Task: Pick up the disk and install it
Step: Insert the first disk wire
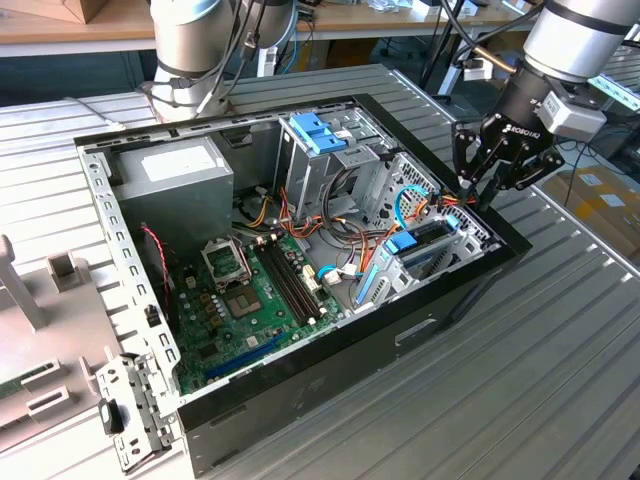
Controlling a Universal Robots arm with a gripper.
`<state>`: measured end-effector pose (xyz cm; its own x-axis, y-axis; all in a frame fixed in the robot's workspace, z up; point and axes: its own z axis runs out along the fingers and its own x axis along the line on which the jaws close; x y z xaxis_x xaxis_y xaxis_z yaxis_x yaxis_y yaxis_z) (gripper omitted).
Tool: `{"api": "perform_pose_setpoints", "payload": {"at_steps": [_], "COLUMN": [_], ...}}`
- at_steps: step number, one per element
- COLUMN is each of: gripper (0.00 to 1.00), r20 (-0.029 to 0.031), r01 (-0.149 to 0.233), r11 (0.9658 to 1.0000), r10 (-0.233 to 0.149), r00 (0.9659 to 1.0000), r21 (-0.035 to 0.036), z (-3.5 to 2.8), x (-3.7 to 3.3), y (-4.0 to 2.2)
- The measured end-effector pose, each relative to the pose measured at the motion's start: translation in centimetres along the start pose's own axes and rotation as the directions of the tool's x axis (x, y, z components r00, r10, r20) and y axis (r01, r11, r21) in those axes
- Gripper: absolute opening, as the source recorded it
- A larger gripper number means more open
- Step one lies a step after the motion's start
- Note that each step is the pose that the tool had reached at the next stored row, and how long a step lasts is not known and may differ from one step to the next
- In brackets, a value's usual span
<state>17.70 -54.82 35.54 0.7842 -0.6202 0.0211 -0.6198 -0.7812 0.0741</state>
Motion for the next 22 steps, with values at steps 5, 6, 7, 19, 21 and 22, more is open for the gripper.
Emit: {"api": "perform_pose_setpoints", "payload": {"at_steps": [5, 6, 7, 19, 21, 22], "gripper": [0.35, 0.35, 0.35, 0.27, 0.18, 0.18], "r20": [0.0027, 0.0027, 0.0027, 0.0023, 0.0025, 0.0026], "r01": [0.0, 0.0, 0.0, 0.0, 0.0, 0.0], "r11": [1.0, 1.0, 1.0, 1.0, 1.0, 1.0], "r10": [0.0, 0.0, 0.0, 0.0, 0.0, 0.0], "r00": [1.0, 1.0, 1.0, 1.0, 1.0, 1.0], "r21": [0.0032, 0.0033, 0.0033, 0.0028, 0.003, 0.0031], "z": [-0.83, -0.83, -0.84, -0.86, -0.86, -0.85], "x": [0.02, 0.02, 0.02, 0.22, 0.22, 0.21], "y": [0.06, 0.06, 0.06, -0.18, -0.18, -0.19]}}
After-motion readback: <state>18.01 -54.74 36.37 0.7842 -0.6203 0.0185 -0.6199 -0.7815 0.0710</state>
